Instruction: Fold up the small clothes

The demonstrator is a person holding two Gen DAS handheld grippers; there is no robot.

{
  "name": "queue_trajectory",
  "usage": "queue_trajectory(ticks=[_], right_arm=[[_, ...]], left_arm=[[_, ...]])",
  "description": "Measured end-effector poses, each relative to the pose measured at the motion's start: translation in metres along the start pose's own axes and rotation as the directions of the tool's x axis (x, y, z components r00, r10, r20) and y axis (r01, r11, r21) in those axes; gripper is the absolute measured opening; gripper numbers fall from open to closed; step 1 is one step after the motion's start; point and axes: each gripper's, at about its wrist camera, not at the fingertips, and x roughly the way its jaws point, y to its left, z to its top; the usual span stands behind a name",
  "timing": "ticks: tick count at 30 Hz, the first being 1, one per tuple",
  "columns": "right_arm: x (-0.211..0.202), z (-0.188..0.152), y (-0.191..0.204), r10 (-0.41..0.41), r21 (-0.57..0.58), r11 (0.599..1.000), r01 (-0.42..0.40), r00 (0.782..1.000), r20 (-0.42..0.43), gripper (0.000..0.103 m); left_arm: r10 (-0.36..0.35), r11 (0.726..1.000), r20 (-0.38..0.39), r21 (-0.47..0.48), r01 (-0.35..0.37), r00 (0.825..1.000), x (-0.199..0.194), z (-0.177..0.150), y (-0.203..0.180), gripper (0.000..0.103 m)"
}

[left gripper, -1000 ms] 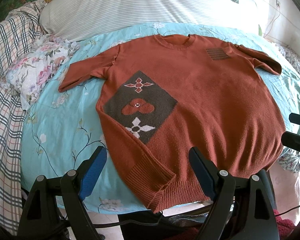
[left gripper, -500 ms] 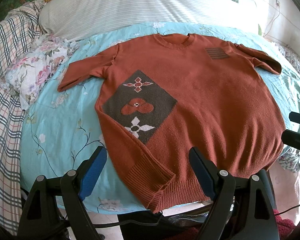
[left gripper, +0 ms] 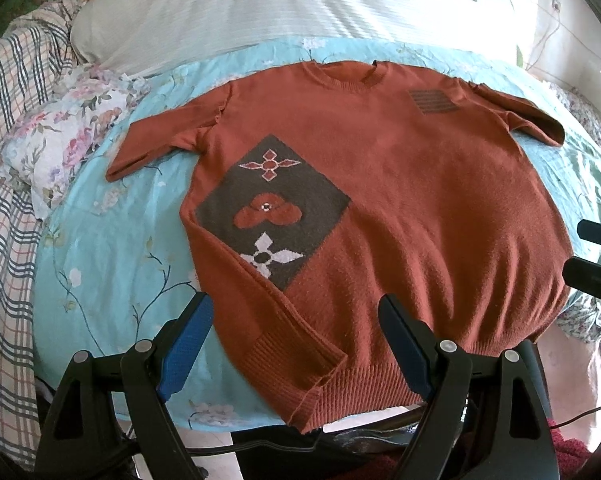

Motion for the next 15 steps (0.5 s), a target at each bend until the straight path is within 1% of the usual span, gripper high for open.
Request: queue_trajectory(ticks=[3,5,7,8,11,15], right_arm=[[0.002,0.002,-0.004,0.014,0.008,1.000,-0.014,1.000,0.026,0.100],[0.004,0.002,-0.009,0.042,0.032,0.999,-0.044,0.998,0.041,0.096],[0.008,0.005,-0.017,0.043,0.053,0.998,-0.045,0.998,0.038,0.094],[0.009,0.008,-0.021,0.031,0.057,0.998,-0.033,0.999,0.032,0.094],[0.010,0.019,-0.042,0.024,0.106,0.994,-0.028,0.999,0.043,0.094],[0.009,0.045,-0.083,0.022,0.183,0.982,-0.039,0.995,0.093,0.094]], left_arm=[[0.004,1.000,-0.008,0.003,-0.004,1.000,0.004,0.002,0.000,0.085],[0.000,1.000,-0.017,0.001,0.000,1.000,0.008,0.003,0.000,0.085],[-0.002,1.000,-0.024,-0.002,0.002,1.000,0.011,0.005,0.001,0.085],[-0.003,1.000,-0.028,-0.003,0.003,1.000,0.012,0.006,0.001,0.085],[-0.002,1.000,-0.030,-0.006,0.002,1.000,0.017,0.008,0.002,0.085],[0.014,1.000,-0.022,-0.006,-0.014,1.000,0.024,0.015,0.006,0.085]])
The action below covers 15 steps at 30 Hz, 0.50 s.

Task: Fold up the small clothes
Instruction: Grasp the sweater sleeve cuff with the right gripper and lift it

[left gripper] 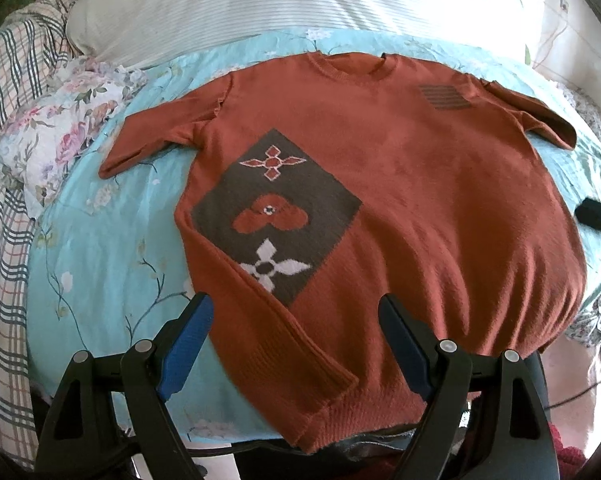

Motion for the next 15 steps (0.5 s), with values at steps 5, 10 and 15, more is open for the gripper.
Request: queue_trajectory(ticks=[5,10,15], right_arm=[[0.013,0.063,-0.051,-0.062,0.062,0.996,0.058,0.996,0.068,0.094],[0.030,0.123,-0.092,-0.147,0.046,0.989,0.142,0.982,0.119,0.083],[0.067,0.172,-0.118,-0.203,-0.005,0.979,0.204,0.976,0.075,0.072]], left_arm=[[0.016,1.000,0.013,-0.015,-0.016,1.000,0.012,0.017,0.008,0.085],[0.014,0.999,0.007,-0.040,-0.014,1.000,0.026,0.036,0.013,0.085],[0.021,0.999,-0.003,-0.038,-0.021,1.000,0.039,0.045,0.011,0.086]])
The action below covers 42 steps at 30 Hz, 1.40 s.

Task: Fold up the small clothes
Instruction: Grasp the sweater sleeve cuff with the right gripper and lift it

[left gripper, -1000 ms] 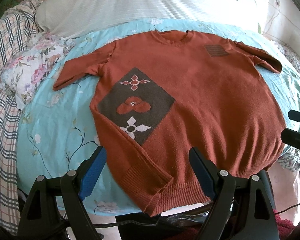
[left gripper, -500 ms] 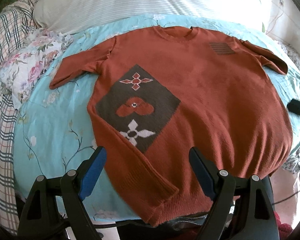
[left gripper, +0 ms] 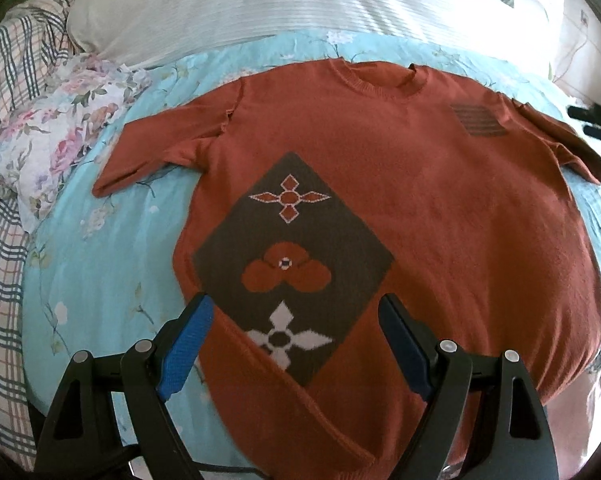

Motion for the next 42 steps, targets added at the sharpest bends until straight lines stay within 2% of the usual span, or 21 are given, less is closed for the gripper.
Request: queue_trajectory(ticks=[2,6,7,8,9,11,15,18,21,26,30,32,34,36,39,42], right_arm=[[0.018,0.014,-0.004,-0.003,-0.040,0.999,0.001,1.000,-0.031,0.067],[0.053,0.022,-0.010,-0.065,-0.108,0.993,0.054,0.993,-0.101,0.062],[0.061,0.021,-0.013,-0.072,-0.106,0.993,0.059,0.990,-0.119,0.048],[0.066,0.022,-0.017,-0.078,-0.099,0.993,0.064,0.988,-0.136,0.028],[0.071,0.021,-0.021,-0.066,-0.079,0.995,0.054,0.985,-0.158,0.024],[0.063,0.019,-0.023,-0.019,-0.037,0.999,0.014,0.990,-0.139,0.013],[0.034,0.018,-0.002,0.073,-0.009,0.997,-0.074,0.995,-0.071,0.011],[0.020,0.017,0.030,0.192,0.018,0.981,-0.191,0.981,-0.034,0.011],[0.020,0.014,0.082,0.325,0.017,0.946,-0.325,0.946,-0.019,0.011],[0.035,0.004,0.162,0.453,0.017,0.891,-0.453,0.891,-0.019,0.011],[0.050,-0.009,0.224,0.558,0.045,0.830,-0.556,0.829,-0.041,0.011],[0.057,-0.010,0.257,0.605,0.050,0.796,-0.604,0.794,-0.051,0.005],[0.069,-0.010,0.285,0.639,0.051,0.769,-0.638,0.765,-0.073,0.005],[0.079,-0.011,0.306,0.646,0.031,0.763,-0.646,0.758,-0.091,0.005],[0.097,-0.014,0.326,0.619,0.006,0.781,-0.624,0.774,-0.135,0.005],[0.100,-0.016,0.315,0.615,0.025,0.785,-0.618,0.775,-0.145,0.005]], left_arm=[[-0.014,1.000,-0.016,-0.004,0.013,1.000,0.007,0.002,-0.002,0.086],[-0.022,1.000,-0.037,-0.013,0.022,0.999,0.023,0.008,-0.003,0.086],[-0.025,1.000,-0.044,-0.016,0.024,0.999,0.027,0.010,-0.003,0.086],[-0.027,0.999,-0.049,-0.020,0.026,0.998,0.030,0.011,-0.003,0.086],[-0.032,0.999,-0.052,-0.025,0.030,0.998,0.033,0.013,-0.003,0.086],[-0.039,0.999,-0.054,-0.033,0.038,0.998,0.036,0.016,-0.001,0.086],[-0.047,0.998,-0.053,-0.040,0.045,0.998,0.041,0.017,0.000,0.086],[-0.061,0.997,-0.053,-0.048,0.058,0.997,0.043,0.016,0.002,0.086],[-0.064,0.996,-0.040,-0.059,0.061,0.997,0.042,0.017,0.005,0.086],[-0.086,0.992,-0.028,-0.091,0.083,0.996,0.042,0.017,0.014,0.086],[-0.116,0.986,-0.020,-0.125,0.112,0.993,0.041,0.016,0.024,0.086],[-0.130,0.982,-0.015,-0.143,0.127,0.991,0.041,0.016,0.031,0.086],[-0.143,0.978,-0.013,-0.157,0.139,0.990,0.043,0.015,0.036,0.086],[-0.151,0.974,-0.011,-0.171,0.146,0.989,0.044,0.016,0.041,0.086],[-0.168,0.967,-0.004,-0.194,0.164,0.986,0.048,0.017,0.048,0.086],[-0.196,0.957,-0.004,-0.221,0.190,0.981,0.053,0.022,0.055,0.086]])
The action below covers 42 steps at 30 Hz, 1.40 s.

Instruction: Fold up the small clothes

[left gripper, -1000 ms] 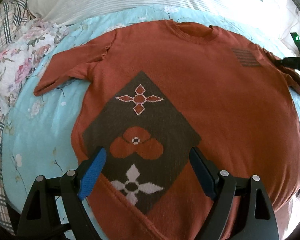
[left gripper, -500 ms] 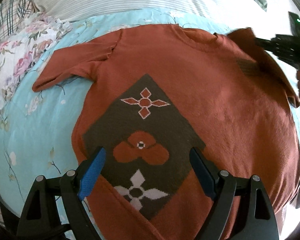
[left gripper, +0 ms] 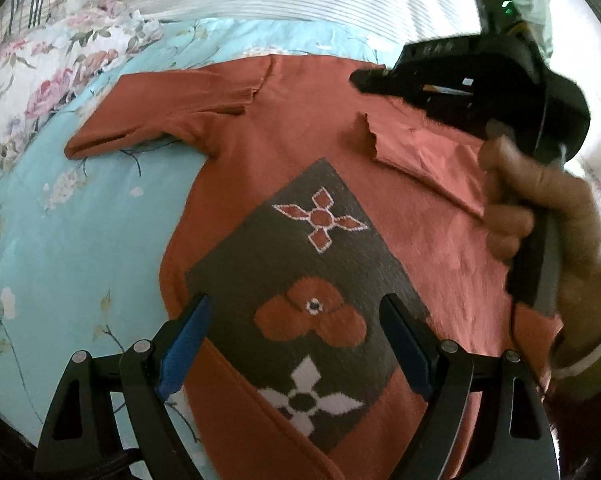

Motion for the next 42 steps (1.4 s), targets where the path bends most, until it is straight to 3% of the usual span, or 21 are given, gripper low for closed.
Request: queue_trajectory(ticks=[7,10,13,15,17,18,20,21,22,24,27,29,31,33,36,42], right_arm=[[-0.076,-0.013,-0.044,-0.106,0.083,0.992,0.100,0.992,0.071,0.006],[-0.112,-0.024,-0.063,-0.137,0.126,0.984,0.123,0.985,0.109,0.006],[-0.142,-0.036,-0.076,-0.166,0.161,0.977,0.143,0.977,0.136,0.008],[-0.160,-0.046,-0.085,-0.184,0.195,0.969,0.154,0.972,0.147,0.020],[-0.171,-0.054,-0.091,-0.199,0.219,0.962,0.162,0.966,0.162,0.047],[-0.177,-0.057,-0.092,-0.205,0.229,0.960,0.162,0.963,0.175,0.048],[-0.187,-0.063,-0.094,-0.218,0.245,0.955,0.168,0.957,0.193,0.048],[-0.190,-0.063,-0.094,-0.220,0.251,0.953,0.168,0.955,0.198,0.048],[-0.194,-0.063,-0.094,-0.222,0.256,0.952,0.166,0.952,0.209,0.048],[-0.202,-0.063,-0.091,-0.230,0.252,0.952,0.172,0.948,0.222,0.048],[-0.224,-0.064,-0.089,-0.257,0.240,0.951,0.196,0.931,0.259,0.048],[-0.241,-0.065,-0.091,-0.290,0.239,0.945,0.225,0.913,0.286,0.049],[-0.255,-0.066,-0.100,-0.346,0.253,0.928,0.275,0.888,0.303,0.049],[-0.259,-0.066,-0.112,-0.373,0.284,0.914,0.291,0.879,0.299,0.049],[-0.255,-0.063,-0.135,-0.397,0.326,0.896,0.303,0.875,0.278,0.049],[-0.224,-0.044,-0.173,-0.418,0.340,0.876,0.342,0.891,0.178,0.049]], left_arm=[[-0.159,0.987,-0.004,-0.015,0.159,0.987,0.028,0.040,-0.012,0.086],[-0.211,0.977,-0.021,0.019,0.212,0.977,0.056,0.066,-0.032,0.086],[-0.254,0.967,-0.057,-0.006,0.254,0.966,0.085,0.089,-0.042,0.086],[-0.275,0.961,-0.066,-0.037,0.273,0.959,0.104,0.105,-0.046,0.086],[-0.292,0.956,-0.053,-0.053,0.290,0.955,0.116,0.117,-0.050,0.086],[-0.295,0.955,-0.043,-0.051,0.293,0.955,0.117,0.121,-0.053,0.086],[-0.306,0.952,-0.028,-0.031,0.305,0.952,0.121,0.128,-0.059,0.070],[-0.311,0.950,-0.032,-0.007,0.311,0.950,0.124,0.130,-0.065,0.042],[-0.304,0.952,-0.044,0.011,0.304,0.952,0.128,0.133,-0.070,0.021],[-0.286,0.956,-0.041,0.060,0.288,0.957,0.127,0.132,-0.077,0.004],[-0.289,0.953,0.012,0.093,0.287,0.957,0.110,0.133,-0.075,0.003],[-0.271,0.959,0.088,0.111,0.261,0.958,0.088,0.136,-0.064,0.003],[-0.196,0.977,0.170,0.118,0.177,0.966,0.070,0.142,-0.047,0.003],[-0.125,0.990,0.196,0.087,0.109,0.973,0.066,0.148,-0.022,0.003],[-0.104,0.995,0.179,0.010,0.104,0.978,0.074,0.154,0.011,0.003],[-0.080,0.997,0.182,0.004,0.081,0.980,0.077,0.146,0.015,0.003]])
